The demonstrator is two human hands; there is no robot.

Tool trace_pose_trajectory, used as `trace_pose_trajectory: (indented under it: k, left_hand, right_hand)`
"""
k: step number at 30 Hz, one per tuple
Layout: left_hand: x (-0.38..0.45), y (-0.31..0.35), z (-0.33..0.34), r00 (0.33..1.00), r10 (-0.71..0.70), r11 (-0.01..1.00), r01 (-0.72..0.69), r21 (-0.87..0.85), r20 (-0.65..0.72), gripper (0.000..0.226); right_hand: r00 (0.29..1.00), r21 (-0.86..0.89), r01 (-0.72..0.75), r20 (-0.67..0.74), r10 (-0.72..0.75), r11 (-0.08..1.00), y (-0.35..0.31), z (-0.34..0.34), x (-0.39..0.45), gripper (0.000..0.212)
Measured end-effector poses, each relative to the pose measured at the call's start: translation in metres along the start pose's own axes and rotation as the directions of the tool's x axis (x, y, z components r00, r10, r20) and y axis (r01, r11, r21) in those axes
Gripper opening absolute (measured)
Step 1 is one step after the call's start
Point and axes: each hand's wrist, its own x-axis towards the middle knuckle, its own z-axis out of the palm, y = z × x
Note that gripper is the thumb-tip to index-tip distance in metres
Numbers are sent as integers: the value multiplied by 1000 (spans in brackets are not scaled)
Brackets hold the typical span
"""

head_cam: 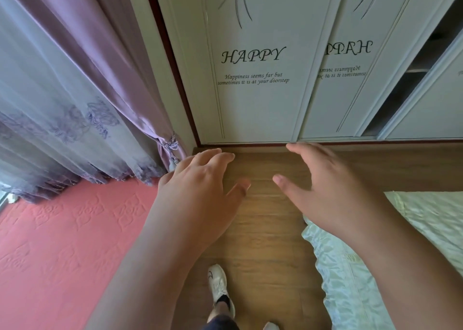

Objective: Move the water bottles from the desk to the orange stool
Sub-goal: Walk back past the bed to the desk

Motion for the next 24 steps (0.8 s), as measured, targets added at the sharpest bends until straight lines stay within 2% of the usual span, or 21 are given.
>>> trace_pose_trajectory:
  k: [14,24]
  left_hand:
    - [198,-64,-34,994,109,994,-109,4,-11,59]
    - [285,-100,-46,988,156,988,-156,-4,0,59]
  right_hand:
    - [990,-92,-119,-89,111,989,-37,14,172,71]
    - [982,-88,-161,-115,150,983,-60,29,251,71]
